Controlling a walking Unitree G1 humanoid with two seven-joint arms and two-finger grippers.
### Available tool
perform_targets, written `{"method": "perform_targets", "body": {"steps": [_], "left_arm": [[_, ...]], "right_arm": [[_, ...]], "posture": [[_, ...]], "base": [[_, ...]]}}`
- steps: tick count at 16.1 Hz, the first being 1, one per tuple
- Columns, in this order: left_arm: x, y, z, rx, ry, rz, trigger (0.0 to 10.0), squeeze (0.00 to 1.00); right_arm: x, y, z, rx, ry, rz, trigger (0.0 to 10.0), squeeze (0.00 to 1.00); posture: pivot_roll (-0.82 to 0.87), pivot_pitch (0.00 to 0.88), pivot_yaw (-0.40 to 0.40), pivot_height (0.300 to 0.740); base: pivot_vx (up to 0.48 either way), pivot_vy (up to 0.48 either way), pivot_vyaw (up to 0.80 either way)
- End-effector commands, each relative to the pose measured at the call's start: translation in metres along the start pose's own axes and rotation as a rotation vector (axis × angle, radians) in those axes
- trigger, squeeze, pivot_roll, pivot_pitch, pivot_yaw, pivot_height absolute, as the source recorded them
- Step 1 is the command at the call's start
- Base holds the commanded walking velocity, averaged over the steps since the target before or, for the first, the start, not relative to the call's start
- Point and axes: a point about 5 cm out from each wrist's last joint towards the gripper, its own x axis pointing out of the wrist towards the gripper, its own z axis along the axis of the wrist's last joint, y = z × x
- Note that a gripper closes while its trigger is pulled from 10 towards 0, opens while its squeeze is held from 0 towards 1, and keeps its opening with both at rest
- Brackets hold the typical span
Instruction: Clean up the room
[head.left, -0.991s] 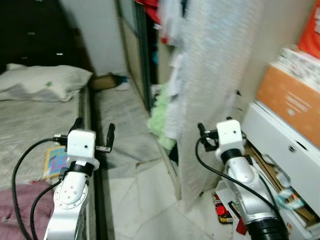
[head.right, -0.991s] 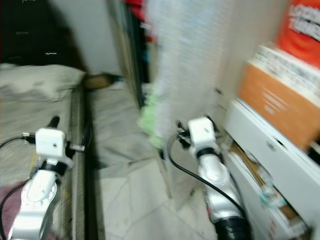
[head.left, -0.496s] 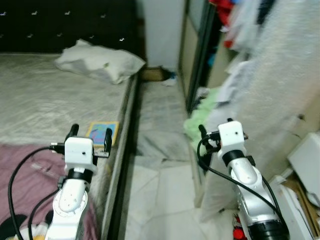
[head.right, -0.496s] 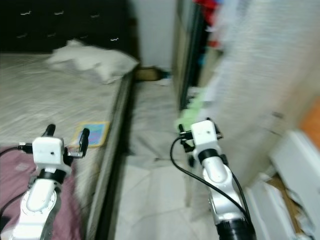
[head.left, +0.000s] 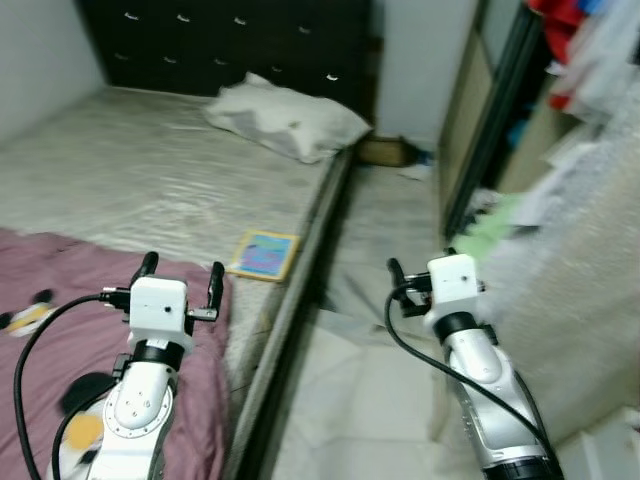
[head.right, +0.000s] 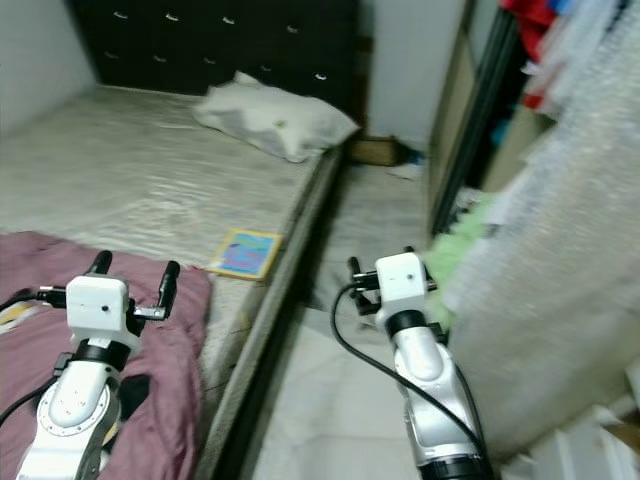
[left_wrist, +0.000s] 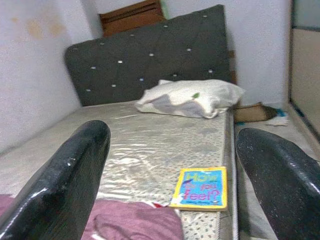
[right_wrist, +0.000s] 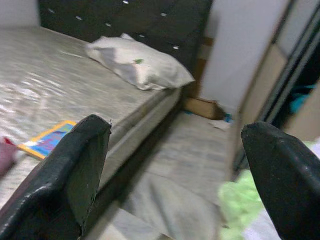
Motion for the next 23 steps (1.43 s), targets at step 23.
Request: {"method": "perform_targets", "body": {"steps": [23], "left_arm": [[0.011, -0.011, -0.006, -0.288, 0.056, 0.033, 10.0, 0.0]], "right_arm": [[0.003, -0.007, 0.005, 0.187, -0.026, -0.007, 10.0, 0.0]], "posture": [[-0.06, 0.0, -0.005, 0.74]], "base": [[0.0, 0.0, 0.68]]}}
